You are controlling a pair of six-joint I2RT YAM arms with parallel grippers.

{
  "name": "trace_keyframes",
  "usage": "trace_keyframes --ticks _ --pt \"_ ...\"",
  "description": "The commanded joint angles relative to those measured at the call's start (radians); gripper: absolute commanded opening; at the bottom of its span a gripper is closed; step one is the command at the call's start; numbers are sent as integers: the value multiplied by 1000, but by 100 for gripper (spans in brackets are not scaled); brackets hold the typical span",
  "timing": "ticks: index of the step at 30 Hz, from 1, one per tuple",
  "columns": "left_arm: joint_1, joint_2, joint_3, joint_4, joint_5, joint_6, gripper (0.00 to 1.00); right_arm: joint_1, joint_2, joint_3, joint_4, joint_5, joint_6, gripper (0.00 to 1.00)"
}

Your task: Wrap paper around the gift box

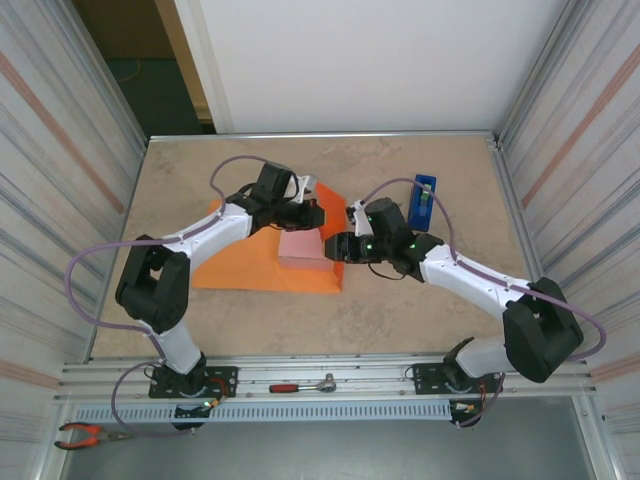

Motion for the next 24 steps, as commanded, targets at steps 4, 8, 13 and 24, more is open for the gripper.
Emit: trace_keyframes --ticks 4,8,13,24 --pt "73 -62 -19 -34 2 50 0 -110 -39 30 39 -64 14 52" --pt "80 -76 -46 -44 -14 74 0 -142 10 37 66 -80 28 45" --pt "83 -85 -72 -54 -54 90 0 -132 127 95 93 -101 34 30" --pt "89 -145 -160 -52 -154 81 0 -58 354 267 75 -95 18 24"
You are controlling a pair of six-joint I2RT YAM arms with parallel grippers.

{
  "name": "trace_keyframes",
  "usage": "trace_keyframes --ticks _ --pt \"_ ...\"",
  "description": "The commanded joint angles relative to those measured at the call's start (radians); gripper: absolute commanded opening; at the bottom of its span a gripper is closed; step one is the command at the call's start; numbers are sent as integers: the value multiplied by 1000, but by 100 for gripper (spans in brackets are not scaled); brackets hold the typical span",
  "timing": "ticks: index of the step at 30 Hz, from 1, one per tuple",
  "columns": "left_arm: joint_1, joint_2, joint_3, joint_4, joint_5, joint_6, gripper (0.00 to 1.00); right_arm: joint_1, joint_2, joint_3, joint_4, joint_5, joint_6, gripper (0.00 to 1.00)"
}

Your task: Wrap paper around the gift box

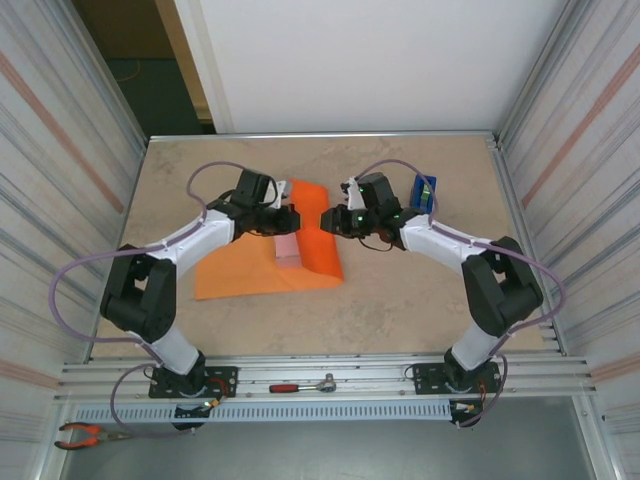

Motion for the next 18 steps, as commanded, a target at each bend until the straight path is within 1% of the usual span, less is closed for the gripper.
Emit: trace_keyframes --ticks 1,5,12,13,15,18 --pt "7 -49 -37 -13 -43 9 0 25 57 49 2 -14 -15 24" --pt "21 -56 -69 -3 -49 -3 0 45 114 70 2 -5 -16 23" --pt "41 -72 -93 -7 -65 -10 0 53 181 44 22 4 -8 17" --pt "49 -79 -97 -8 -70 -16 7 56 183 37 25 5 -8 17" --pt "75 -96 -104 -7 -74 -31 32 58 182 23 28 8 -8 16" --pt "119 -124 -117 7 -72 -58 61 59 180 3 34 10 -7 15"
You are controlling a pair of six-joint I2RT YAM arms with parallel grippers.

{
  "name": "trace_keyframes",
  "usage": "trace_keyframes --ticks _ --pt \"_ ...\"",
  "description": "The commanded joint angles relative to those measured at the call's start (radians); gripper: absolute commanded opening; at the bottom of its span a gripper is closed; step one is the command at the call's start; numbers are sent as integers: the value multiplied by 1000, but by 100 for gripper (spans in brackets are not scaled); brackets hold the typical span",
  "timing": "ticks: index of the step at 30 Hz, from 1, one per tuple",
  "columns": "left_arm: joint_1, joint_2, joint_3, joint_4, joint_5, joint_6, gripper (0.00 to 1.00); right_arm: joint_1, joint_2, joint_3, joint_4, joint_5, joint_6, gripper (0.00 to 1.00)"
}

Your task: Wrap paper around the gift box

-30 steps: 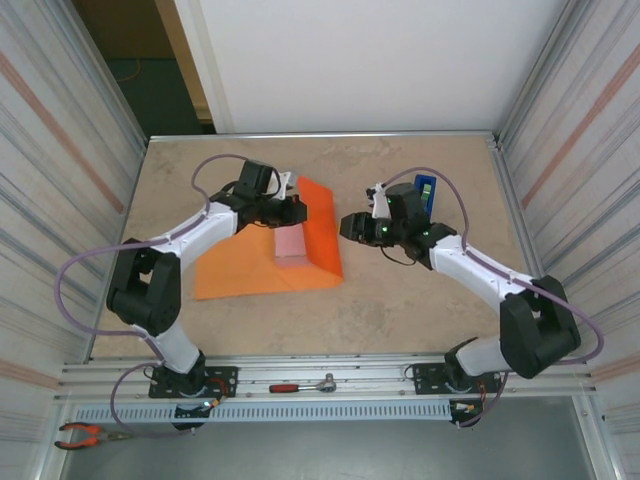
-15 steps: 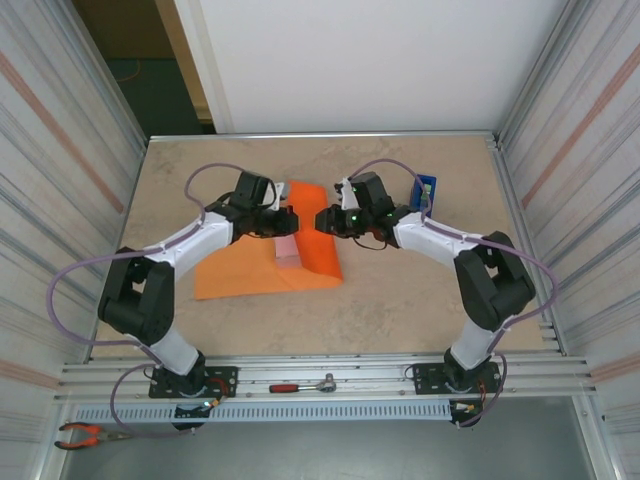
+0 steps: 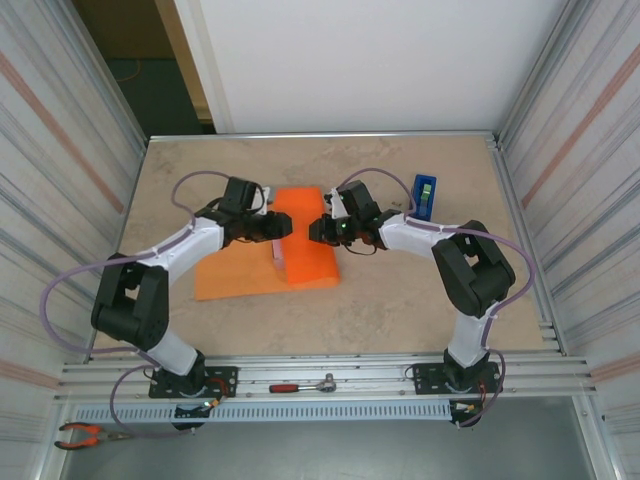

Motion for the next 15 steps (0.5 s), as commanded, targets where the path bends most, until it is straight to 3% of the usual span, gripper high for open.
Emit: trace_keyframes --ticks 1,5,15 --pt "51 -57 -19 4 -17 -37 67 10 19 -38 -12 9 -7 15" --pt "65 -41 7 -22 -7 -36 79 14 19 -49 -1 8 -3 15" --pt "28 68 16 13 20 -64 87 22 28 -51 9 10 2 14"
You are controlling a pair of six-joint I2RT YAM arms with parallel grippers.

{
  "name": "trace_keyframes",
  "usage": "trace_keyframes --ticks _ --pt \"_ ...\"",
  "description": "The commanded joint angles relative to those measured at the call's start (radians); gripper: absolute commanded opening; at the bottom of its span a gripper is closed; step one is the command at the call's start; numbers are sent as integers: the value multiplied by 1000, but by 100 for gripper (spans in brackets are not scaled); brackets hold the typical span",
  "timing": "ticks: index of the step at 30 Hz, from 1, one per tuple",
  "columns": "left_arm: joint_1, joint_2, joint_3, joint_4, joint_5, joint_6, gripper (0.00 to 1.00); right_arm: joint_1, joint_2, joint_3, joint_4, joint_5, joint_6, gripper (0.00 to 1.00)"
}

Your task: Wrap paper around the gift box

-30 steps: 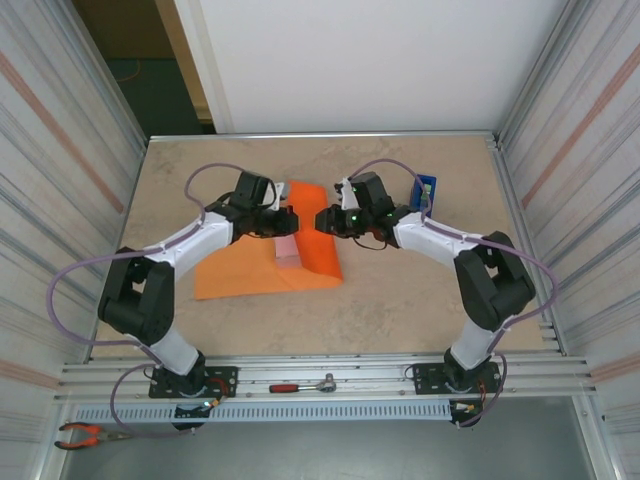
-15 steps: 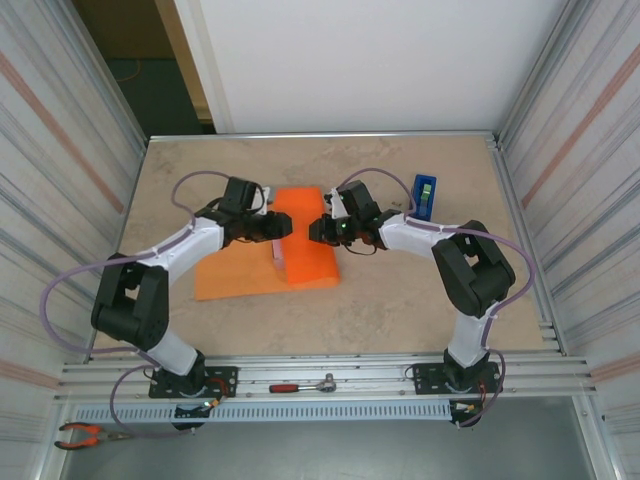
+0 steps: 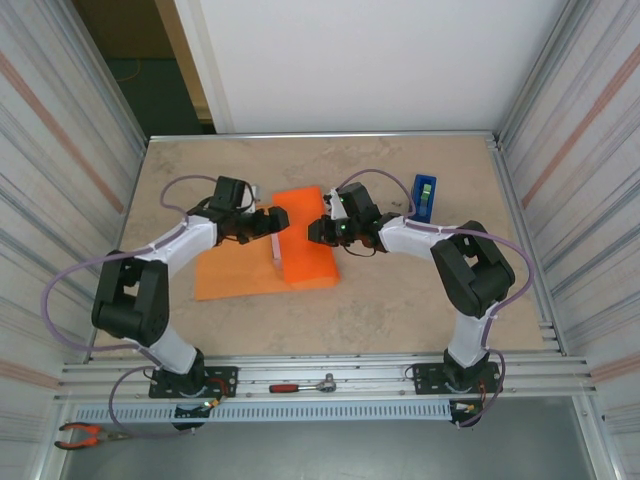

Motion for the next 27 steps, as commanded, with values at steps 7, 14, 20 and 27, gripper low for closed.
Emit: trace_keyframes --ticks 7,14,20,27 --pt "-65 64 13 27 9 -1 76 20 18 -31 -49 8 7 13" --pt "-76 92 5 35 9 8 52 -1 -59 -39 -62 3 18 13" --pt "-98 105 4 37 1 3 48 -84 -202 -111 -79 24 22 14" --pt "-146 88 -27 60 -24 -49 45 -184 -295 -191 -116 14 -3 16"
